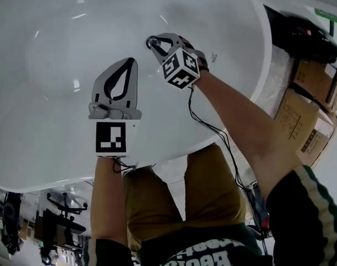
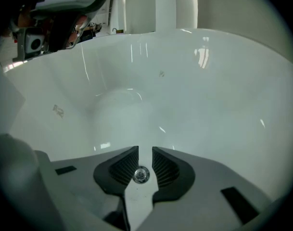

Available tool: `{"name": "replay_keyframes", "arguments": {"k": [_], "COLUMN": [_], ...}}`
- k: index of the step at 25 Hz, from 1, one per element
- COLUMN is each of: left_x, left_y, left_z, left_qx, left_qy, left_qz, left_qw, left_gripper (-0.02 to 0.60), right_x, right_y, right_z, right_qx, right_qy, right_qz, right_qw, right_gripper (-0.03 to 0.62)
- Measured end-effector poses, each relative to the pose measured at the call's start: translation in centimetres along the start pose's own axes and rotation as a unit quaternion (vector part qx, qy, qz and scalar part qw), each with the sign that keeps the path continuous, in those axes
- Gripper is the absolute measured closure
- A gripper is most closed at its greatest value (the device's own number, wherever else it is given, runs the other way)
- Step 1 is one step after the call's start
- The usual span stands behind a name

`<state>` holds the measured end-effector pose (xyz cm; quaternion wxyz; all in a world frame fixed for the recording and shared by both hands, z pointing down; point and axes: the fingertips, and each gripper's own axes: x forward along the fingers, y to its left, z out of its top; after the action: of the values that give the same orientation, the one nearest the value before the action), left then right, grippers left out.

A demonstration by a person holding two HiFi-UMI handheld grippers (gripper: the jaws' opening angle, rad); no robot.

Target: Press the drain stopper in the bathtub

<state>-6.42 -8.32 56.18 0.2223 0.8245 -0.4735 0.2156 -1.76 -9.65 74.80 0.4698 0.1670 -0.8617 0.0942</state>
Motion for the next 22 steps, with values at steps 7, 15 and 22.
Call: {"name": "replay_keyframes", "arguments": {"k": [7,15,22], "left_x": [-3.5,-6.9,-10.8], "left_y": [-1.7,-3.5,-5.8], "left_z": [4.8,11.3,18.5], "left_qx": [0.014,0.039,0.063], "left_qy": [-0.003,-0.013,-0.032], "left_qz": [-0.005,-0.011,-0.019], "left_qw": [0.9999,0.9991,0.9973], "left_gripper": [0.58,0.58,0.58], "right_x": [-7.4,-17.7,-27.8], "right_y": [1.0,1.4,1.9], "right_z": [4.9,9.4,14.1], "right_qx": [-0.023,-0.031,-0.019], "right_qy": [-0.052,-0.093,-0.145], "right_qz": [-0.002,-0.003,-0.006], "right_qw": [0.998,0.995,0.989], "right_gripper": [0.5,0.5,0.5]}}
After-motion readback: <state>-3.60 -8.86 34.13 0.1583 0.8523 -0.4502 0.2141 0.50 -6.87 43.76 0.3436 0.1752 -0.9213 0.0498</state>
